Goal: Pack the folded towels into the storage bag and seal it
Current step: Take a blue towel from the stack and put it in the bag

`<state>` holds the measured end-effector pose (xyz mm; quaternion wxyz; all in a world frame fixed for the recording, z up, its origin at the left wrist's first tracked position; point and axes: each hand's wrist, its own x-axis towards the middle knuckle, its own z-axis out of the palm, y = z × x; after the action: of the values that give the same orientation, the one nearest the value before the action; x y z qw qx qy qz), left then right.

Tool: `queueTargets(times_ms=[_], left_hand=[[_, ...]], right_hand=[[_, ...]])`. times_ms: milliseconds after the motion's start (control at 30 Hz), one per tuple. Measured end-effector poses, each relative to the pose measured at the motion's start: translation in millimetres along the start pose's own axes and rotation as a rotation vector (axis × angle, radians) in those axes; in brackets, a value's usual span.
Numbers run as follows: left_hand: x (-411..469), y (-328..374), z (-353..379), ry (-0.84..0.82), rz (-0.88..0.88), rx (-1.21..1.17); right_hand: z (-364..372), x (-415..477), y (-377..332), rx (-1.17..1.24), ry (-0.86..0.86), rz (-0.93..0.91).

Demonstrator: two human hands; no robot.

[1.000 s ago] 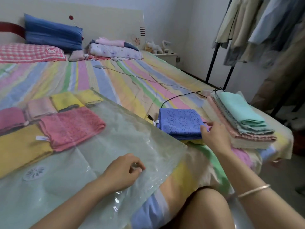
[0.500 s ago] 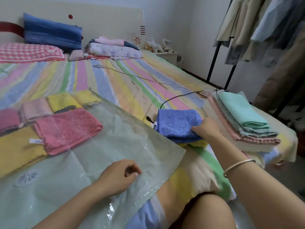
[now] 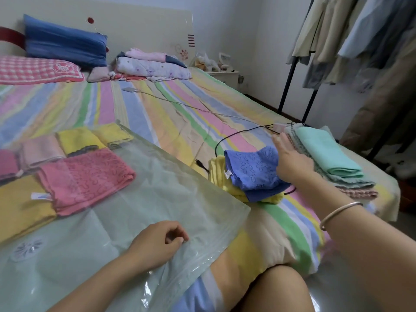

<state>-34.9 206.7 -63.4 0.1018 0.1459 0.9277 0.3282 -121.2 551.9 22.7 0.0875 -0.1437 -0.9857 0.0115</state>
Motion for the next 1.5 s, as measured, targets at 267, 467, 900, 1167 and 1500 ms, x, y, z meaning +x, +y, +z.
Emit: queueTargets(times_ms=[267, 467, 900, 1167, 1500], left_hand=[[-2, -1, -1, -0.004, 0.012, -0.004], [-5, 3, -2, 0.007, 0.009, -0.017], [-37, 40, -3, -0.033, 0.229, 0.613], [-33, 19, -20, -0.204, 0.207, 0.322], [-43, 8, -23, -0.172, 0.27, 0.267]], right_hand=[[5, -12, -53, -0.282, 0.122, -0.152], [18, -43, -99, -0.297, 0.058, -0.339], [27, -19, -104, -0.375, -0.079, -0.119], [16, 2, -83, -0.188, -0.235, -0.147], [23, -7, -86, -0.395, -0.129, -0.134]])
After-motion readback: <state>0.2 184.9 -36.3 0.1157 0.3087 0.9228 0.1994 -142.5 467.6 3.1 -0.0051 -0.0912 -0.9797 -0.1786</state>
